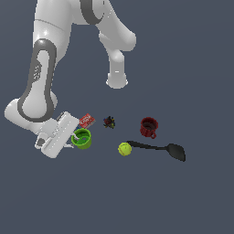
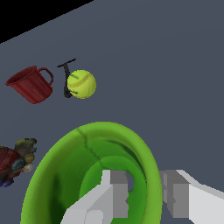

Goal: Pick up a designated object from a clutter of objects.

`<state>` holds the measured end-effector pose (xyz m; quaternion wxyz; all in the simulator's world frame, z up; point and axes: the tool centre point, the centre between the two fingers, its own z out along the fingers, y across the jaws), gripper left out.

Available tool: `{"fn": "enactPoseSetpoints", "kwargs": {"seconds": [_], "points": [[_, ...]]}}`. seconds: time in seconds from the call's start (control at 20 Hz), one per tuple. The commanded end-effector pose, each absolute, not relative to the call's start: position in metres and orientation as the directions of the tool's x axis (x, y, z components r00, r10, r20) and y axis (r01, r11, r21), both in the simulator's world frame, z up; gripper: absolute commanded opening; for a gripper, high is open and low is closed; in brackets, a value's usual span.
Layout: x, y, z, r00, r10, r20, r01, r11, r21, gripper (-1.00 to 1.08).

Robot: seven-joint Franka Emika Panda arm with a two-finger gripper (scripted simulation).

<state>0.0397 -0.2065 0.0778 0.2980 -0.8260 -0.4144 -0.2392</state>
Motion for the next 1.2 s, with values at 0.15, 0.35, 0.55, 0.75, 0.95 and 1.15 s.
{"fn": "enactPoseSetpoints", "kwargs": {"seconds": [0.15, 0.35, 0.55, 0.75, 0.95, 1.15], "points": [[0.049, -0.199, 0.106, 0.54, 0.544, 0.642, 0.828, -0.478, -0.292, -1.0], [0.06, -0.189, 0.142, 0.54, 0.544, 0.642, 0.829, -0.478, -0.292, -1.0], [0.075, -0.177, 0.188, 0.54, 0.545, 0.642, 0.829, -0.477, -0.292, -1.0], [0.09, -0.165, 0.234, 0.54, 0.545, 0.641, 0.829, -0.477, -0.292, -1.0], [0.105, -0.153, 0.28, 0.54, 0.545, 0.641, 0.829, -0.477, -0.292, -1.0], [0.12, -0.142, 0.324, 0.54, 0.545, 0.641, 0.829, -0.477, -0.292, -1.0]]}}
